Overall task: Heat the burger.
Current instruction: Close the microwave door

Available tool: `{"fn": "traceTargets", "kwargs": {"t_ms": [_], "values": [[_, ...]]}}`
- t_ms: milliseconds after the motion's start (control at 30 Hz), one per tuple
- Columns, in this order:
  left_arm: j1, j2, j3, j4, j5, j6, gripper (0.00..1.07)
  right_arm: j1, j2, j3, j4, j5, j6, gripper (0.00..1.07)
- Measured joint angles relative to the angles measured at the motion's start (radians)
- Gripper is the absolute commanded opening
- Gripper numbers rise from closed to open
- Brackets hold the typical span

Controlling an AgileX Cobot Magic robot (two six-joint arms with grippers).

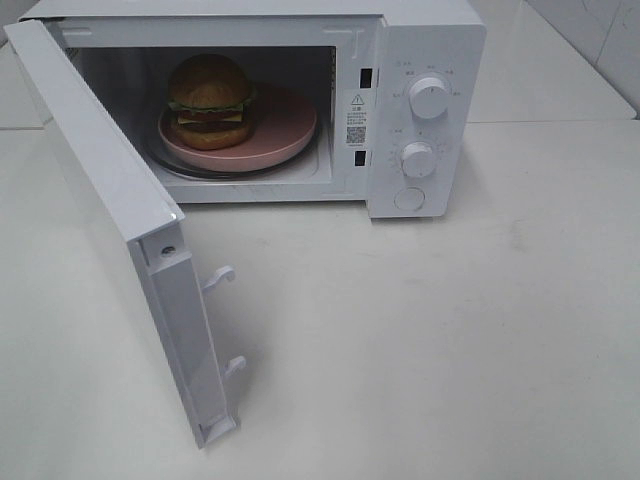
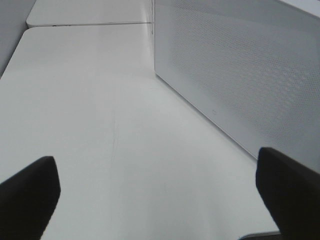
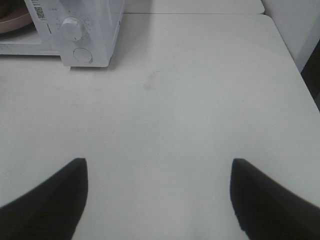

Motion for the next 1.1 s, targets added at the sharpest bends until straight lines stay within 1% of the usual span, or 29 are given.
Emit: {"fn": "traceTargets", "kwargs": {"t_ms": [1100], "values": [[0.0,0.0,0.0,0.001,0.0,0.0,1.0,0.0,0.0,0.0,0.0,0.0,0.0,0.76]]}}
